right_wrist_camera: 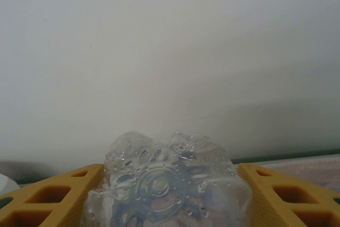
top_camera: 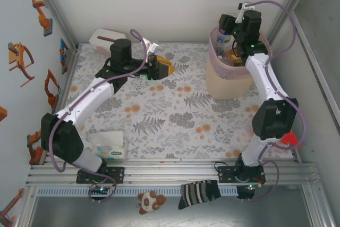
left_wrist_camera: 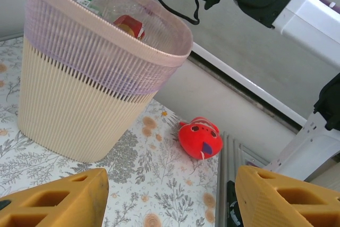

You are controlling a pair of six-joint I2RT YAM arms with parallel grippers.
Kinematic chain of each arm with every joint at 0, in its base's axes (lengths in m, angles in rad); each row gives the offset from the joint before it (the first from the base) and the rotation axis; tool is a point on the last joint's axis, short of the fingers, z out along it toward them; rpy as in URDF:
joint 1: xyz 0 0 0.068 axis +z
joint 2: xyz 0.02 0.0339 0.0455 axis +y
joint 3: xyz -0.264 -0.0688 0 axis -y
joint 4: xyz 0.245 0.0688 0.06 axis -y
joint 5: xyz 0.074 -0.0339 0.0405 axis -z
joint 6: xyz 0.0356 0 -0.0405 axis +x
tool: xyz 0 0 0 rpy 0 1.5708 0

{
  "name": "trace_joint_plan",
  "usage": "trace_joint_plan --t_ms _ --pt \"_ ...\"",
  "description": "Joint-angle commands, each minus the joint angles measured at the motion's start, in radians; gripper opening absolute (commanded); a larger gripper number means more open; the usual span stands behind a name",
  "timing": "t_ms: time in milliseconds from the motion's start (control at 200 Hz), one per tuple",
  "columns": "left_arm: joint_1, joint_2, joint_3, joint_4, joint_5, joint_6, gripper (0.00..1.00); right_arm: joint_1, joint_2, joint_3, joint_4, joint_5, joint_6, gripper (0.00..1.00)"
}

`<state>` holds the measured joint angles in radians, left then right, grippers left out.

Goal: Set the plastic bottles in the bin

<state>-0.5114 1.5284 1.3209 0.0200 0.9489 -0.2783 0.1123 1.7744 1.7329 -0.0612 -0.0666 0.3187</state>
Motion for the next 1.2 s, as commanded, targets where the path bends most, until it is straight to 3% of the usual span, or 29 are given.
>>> trace_joint_plan --t_ms 0,310,811,966,1117,1197 --pt "-0.005 -0.020 0.012 -0.020 -0.002 0.003 0.64 -0.015 -0.007 -0.035 0.024 -0.051 0.034 0.37" --pt "-0.007 -0.002 0.015 -0.022 -0.001 0.007 0.64 -0.042 0.017 -0.149 -0.042 -0.155 0.044 0.36" --pt "-0.012 -0.005 0.008 -0.031 -0.010 0.009 0.63 -0.043 0.132 -0.136 -0.203 -0.109 -0.082 0.38" --pt "-0.018 -0.002 0.012 -0.032 -0.010 0.008 0.63 -0.043 0.120 -0.098 -0.266 -0.122 -0.110 0.51" --pt "-0.021 -0.001 0.016 -0.031 -0.010 0.008 0.63 -0.043 0.032 -0.051 -0.292 -0.121 -0.109 0.76" --pt "-0.022 0.001 0.022 -0.030 -0.010 0.009 0.63 -0.043 -0.002 -0.007 -0.324 -0.095 -0.118 0.83"
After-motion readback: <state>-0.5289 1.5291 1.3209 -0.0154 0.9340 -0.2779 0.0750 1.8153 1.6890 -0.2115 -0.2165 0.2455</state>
